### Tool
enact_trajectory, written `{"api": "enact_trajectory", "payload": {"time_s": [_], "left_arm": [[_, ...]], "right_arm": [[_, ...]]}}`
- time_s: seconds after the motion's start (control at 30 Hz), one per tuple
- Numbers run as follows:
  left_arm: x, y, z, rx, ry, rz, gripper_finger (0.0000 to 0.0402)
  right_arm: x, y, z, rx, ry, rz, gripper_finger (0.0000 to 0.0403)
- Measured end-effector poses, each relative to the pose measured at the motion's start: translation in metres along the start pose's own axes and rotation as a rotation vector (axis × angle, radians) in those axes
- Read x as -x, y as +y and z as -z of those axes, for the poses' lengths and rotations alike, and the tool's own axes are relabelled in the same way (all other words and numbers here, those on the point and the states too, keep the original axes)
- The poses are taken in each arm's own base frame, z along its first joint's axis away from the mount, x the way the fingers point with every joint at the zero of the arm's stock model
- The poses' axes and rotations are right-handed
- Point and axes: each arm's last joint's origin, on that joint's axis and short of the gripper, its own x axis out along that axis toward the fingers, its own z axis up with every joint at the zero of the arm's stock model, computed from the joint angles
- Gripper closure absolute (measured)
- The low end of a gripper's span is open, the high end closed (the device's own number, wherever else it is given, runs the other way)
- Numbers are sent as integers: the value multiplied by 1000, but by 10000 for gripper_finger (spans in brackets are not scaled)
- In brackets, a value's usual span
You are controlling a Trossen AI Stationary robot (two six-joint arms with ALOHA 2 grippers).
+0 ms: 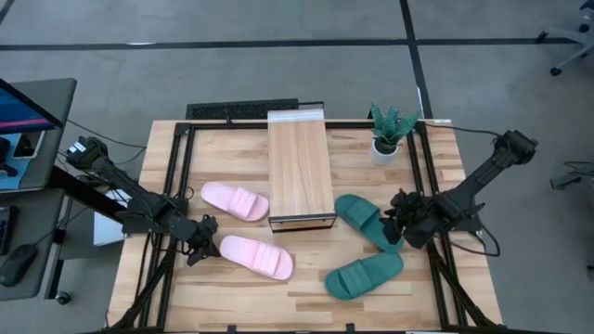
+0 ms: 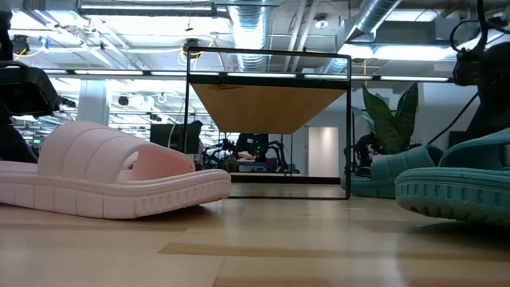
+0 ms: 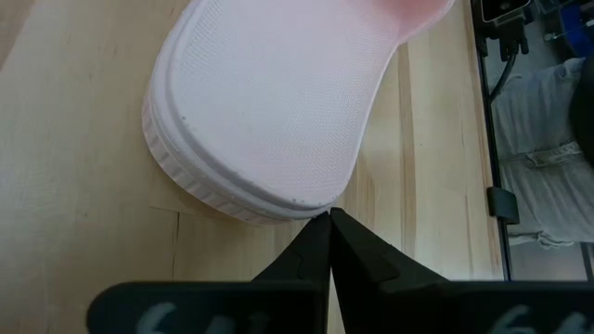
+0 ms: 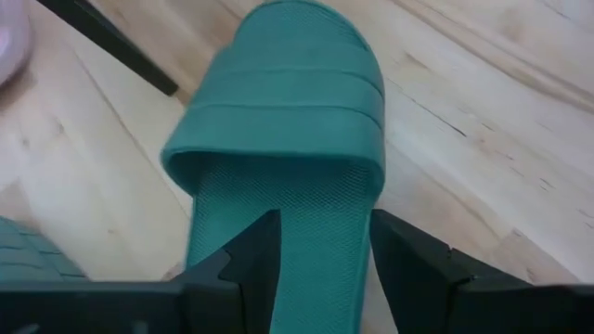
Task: Pick and place slides into the shelf
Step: Put the top green slide on the shelf
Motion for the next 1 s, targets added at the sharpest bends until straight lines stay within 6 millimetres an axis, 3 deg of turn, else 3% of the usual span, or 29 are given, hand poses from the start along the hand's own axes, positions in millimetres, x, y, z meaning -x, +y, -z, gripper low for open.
{"api": "enact_trajectory", "payload": {"time_s": [0.43,0.7,1.0], "left_arm": [[0,0,0,0,0,0,401],[0,0,0,0,0,0,401],[0,0,0,0,0,0,401]], "right_arm": [[-20,3,1,-12,-5,147,241],[-29,10,-4,7,-32,134,239],[-41,3,-2,17,-25,222,241]]}}
